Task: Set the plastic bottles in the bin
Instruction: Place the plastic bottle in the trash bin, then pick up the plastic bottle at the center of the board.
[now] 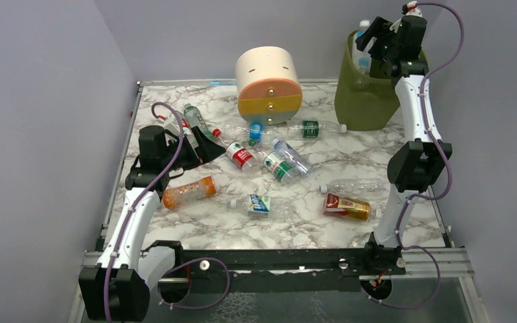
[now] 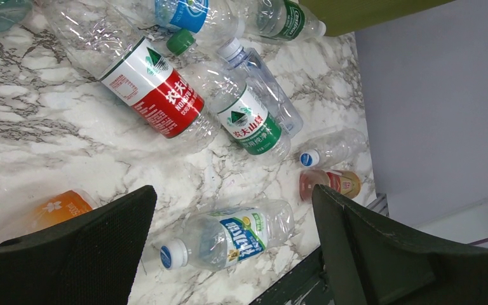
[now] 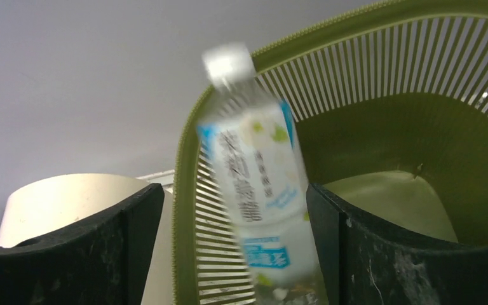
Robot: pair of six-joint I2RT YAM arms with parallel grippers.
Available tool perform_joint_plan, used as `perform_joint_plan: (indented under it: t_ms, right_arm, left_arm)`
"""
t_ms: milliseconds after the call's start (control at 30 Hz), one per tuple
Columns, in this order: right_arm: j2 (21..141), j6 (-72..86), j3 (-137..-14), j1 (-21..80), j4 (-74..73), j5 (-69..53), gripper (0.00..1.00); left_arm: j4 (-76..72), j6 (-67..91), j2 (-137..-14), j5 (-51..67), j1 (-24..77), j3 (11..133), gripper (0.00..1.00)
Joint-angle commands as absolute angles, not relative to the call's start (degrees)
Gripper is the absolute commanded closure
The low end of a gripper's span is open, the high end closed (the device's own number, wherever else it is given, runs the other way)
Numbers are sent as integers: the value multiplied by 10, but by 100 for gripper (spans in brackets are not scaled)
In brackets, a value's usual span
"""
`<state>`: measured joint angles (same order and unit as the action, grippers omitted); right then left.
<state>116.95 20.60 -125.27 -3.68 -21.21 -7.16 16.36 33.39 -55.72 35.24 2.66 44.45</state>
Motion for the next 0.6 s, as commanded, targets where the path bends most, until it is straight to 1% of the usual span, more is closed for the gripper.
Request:
perform_joint_plan:
  t_ms: [0, 100, 133, 300, 567]
  right_arm:
    - [1156, 213, -1235, -41, -214, -82, 11]
    - [1131, 203, -1224, -41, -226, -81, 7]
    - [1124, 199, -1226, -40, -237, -83, 1]
    - [1081, 174, -1231, -9, -291, -89, 0]
    - [973, 117, -1169, 85, -357, -75, 0]
  left_arm:
    - [167, 331, -541, 341, 27, 464, 1]
    - [169, 331, -537, 342, 27, 465, 1]
    - [169, 331, -536, 342, 27, 465, 1]
    - [174, 324, -539, 342, 27, 475, 1]
    - [198, 295, -547, 352, 27, 515, 1]
